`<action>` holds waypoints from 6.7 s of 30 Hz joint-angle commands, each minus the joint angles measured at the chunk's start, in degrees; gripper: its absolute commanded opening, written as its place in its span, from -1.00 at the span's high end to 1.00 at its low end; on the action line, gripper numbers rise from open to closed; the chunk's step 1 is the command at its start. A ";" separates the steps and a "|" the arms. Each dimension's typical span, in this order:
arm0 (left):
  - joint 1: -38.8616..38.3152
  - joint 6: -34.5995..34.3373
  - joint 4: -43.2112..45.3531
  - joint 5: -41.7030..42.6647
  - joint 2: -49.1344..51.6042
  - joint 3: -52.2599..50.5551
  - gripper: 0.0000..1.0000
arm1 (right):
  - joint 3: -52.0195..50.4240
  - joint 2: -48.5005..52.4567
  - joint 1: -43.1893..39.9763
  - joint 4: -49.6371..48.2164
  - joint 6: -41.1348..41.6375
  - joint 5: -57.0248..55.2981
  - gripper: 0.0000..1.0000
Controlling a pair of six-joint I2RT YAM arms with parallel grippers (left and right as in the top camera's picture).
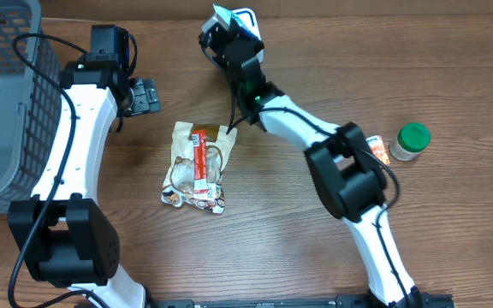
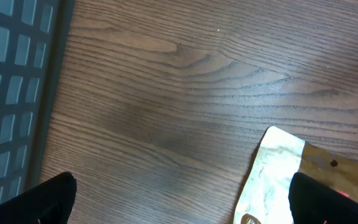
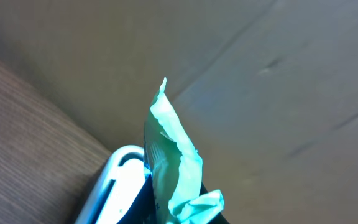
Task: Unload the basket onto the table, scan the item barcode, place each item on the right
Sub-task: 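Hold the green wipes pack against the white scanner with the right gripper, then carry the wipes pack right and set it down near the jar, then move the right gripper to the snack bag and grasp the red stick, then lift the red stick out and carry it toward the white scanner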
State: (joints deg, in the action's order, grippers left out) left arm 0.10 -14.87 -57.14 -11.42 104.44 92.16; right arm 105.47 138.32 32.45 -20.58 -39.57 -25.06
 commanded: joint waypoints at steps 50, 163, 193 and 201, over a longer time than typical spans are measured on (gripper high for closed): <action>0.22 -0.57 0.22 -0.61 0.28 0.57 -1.00 | -30.84 -35.54 -22.82 77.88 40.48 30.47 -0.25; 0.22 -0.57 0.22 -0.61 0.28 0.57 -1.00 | -31.08 -22.25 21.51 45.13 81.57 20.15 0.43; 0.22 -0.57 0.22 -0.61 0.28 0.57 -0.99 | -32.17 -44.68 16.39 55.39 47.87 26.34 0.93; 0.22 -0.57 0.22 -0.61 0.28 0.57 -1.00 | -32.37 -45.09 12.87 65.94 21.73 37.24 0.93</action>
State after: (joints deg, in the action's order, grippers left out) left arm 0.10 -14.87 -57.06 -11.42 104.44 92.16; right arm 73.03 93.38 47.70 43.22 -2.15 6.79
